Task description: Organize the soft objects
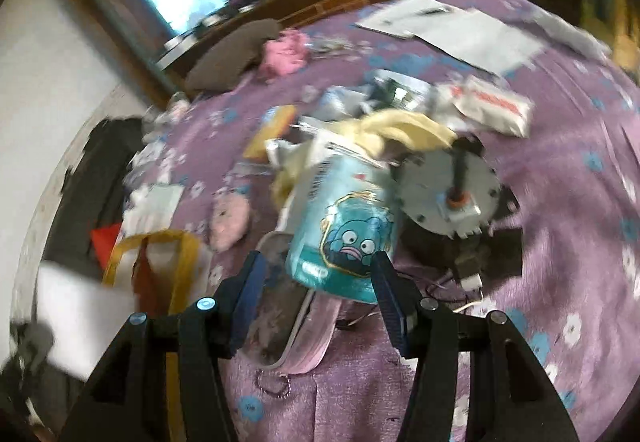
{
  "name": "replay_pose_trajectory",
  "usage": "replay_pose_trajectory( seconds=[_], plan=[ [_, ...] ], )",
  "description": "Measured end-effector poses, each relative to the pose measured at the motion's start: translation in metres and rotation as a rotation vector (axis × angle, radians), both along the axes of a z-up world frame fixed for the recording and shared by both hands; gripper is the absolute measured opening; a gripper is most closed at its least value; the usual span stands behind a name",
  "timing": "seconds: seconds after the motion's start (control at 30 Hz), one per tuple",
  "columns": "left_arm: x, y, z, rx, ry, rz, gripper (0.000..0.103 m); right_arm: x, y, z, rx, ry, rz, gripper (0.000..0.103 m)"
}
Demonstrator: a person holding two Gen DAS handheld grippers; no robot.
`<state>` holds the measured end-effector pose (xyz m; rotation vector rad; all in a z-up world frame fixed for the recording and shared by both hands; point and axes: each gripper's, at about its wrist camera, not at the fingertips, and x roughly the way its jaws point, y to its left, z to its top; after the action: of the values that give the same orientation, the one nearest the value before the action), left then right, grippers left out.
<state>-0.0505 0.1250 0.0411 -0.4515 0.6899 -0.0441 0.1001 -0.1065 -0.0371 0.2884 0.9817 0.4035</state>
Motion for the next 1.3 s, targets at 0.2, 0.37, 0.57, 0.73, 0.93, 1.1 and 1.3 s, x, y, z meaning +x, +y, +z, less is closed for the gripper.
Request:
replay_pose_trajectory(
  seconds=[0.2, 0.37, 0.57, 0.73, 0.93, 1.1, 1.3],
  plan=[
    [-0.017, 0.013, -0.002, -0.024, -0.004, 0.015, 0.014, 0.012, 0.003, -0.007, 0.021, 0.027, -0.09, 0.056],
    [-0.023, 0.024, -0.007, -0.042, 0.002, 0.036, 0.014, 0.003, -0.002, 0.0, 0.012, -0.037, -0.108, 0.037],
    [-0.026, 0.028, -0.011, -0.056, 0.014, 0.051, 0.014, 0.007, 0.001, -0.009, 0.047, -0.009, -0.032, 0.007],
    [-0.033, 0.04, -0.006, -0.053, -0.004, 0.089, 0.014, -0.017, -0.011, 0.012, 0.083, -0.104, -0.011, 0.004],
    [-0.033, 0.069, -0.002, -0.045, -0.005, 0.164, 0.014, -0.057, -0.003, 0.055, 0.148, -0.236, 0.112, 0.004],
    [-0.015, 0.097, -0.013, -0.048, 0.032, 0.208, 0.014, -0.075, 0.046, 0.075, 0.153, -0.269, 0.318, 0.004],
    [0.003, 0.113, -0.043, -0.043, 0.109, 0.228, 0.014, -0.077, 0.121, 0.06, 0.125, -0.23, 0.509, 0.004]
  ],
)
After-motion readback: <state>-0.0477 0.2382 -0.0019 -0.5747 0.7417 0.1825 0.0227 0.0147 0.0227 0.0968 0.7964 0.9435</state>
